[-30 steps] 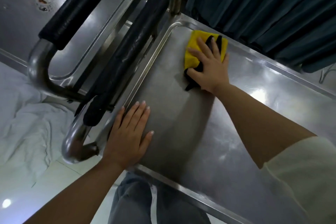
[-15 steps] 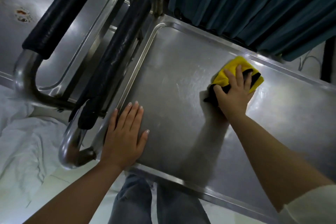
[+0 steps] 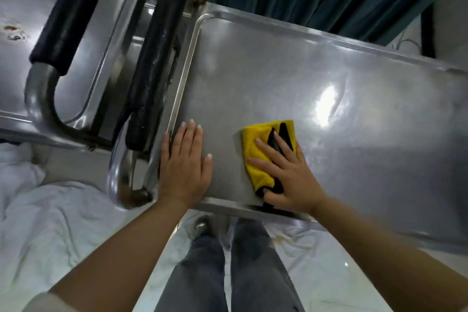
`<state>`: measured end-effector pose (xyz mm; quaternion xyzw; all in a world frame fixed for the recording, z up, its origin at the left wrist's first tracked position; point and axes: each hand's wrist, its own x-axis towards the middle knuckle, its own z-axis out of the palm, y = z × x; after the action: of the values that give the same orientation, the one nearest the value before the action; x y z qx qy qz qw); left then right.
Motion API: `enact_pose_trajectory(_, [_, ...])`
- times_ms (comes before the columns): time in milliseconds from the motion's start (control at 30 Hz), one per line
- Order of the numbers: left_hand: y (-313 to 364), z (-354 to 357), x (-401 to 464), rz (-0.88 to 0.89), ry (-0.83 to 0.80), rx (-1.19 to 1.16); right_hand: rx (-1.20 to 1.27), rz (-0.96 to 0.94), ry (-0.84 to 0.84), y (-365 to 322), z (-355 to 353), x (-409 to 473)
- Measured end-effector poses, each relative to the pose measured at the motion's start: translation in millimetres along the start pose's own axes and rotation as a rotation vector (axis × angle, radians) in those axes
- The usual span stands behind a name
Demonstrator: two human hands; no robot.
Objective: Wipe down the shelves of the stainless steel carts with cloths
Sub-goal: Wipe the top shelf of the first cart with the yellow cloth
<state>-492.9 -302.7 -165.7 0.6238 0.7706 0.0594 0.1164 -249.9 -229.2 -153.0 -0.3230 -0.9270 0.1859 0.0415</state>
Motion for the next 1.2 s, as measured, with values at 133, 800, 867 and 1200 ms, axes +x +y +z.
enact_pose_trajectory(133, [-2.9, 1.7, 0.1, 0.018, -0.019, 0.019, -0.006, 0.209, 0.065, 21.9, -11.9, -59.1])
enact_pose_trajectory(800, [-10.3, -7.3, -2.5, 0.211, -0.052, 0.102, 0.014, 0.482, 0.187, -46.6, 27.7, -16.1])
enact_pose_trajectory(867, [-3.0, -9.8, -6.8, 0.2, -0.055, 0.143, 0.008, 0.307, 0.131, -26.6, 20.1, -37.9])
enact_pose_trajectory(1200, [162.1, 15.0, -14.9, 0.194, -0.278, 0.139, 0.034, 0.283, 0.144, 39.0, -4.8, -134.9])
